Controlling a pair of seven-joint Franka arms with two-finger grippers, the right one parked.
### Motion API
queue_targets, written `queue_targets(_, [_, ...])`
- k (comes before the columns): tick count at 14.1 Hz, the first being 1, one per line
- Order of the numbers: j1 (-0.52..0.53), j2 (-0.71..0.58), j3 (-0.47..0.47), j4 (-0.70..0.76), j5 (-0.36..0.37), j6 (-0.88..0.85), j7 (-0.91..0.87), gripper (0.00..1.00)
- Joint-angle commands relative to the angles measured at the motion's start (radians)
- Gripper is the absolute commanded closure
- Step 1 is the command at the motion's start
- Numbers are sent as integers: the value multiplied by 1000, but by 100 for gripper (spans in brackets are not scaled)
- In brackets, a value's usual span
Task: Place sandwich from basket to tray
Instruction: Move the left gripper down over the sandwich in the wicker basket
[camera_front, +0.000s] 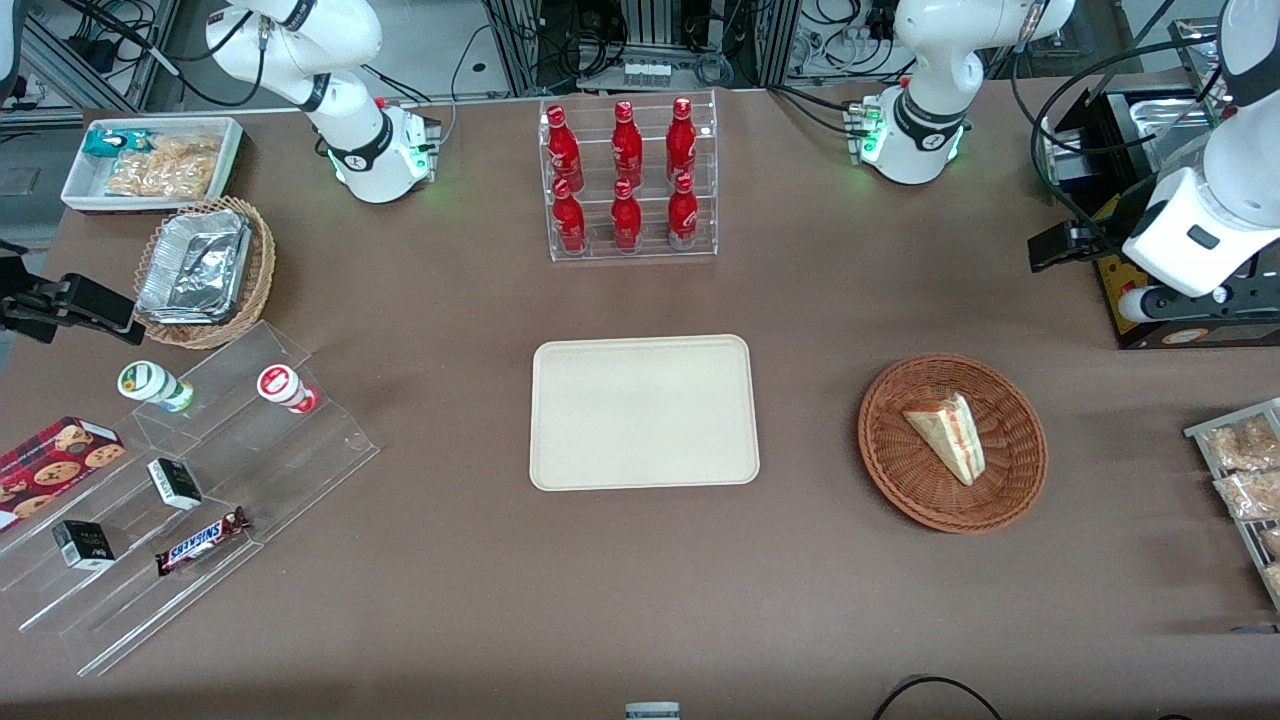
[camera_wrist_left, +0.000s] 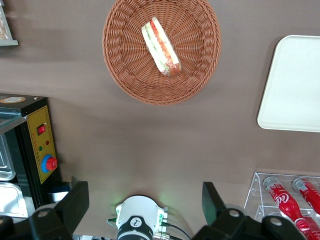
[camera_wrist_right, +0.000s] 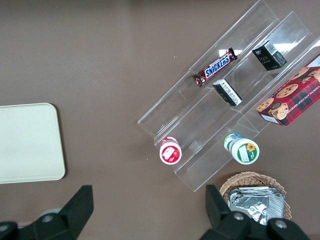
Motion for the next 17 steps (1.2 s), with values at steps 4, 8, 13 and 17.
queue_targets(4, [-11,14,9,26,-14,6,5,0])
queue_targets(8, [-5,98,14,25,3,7,-4,0])
queue_targets(13, [7,207,24,-171,35,338,-59,0])
queue_targets(17, [10,301,23,-258,38,530,-315,0])
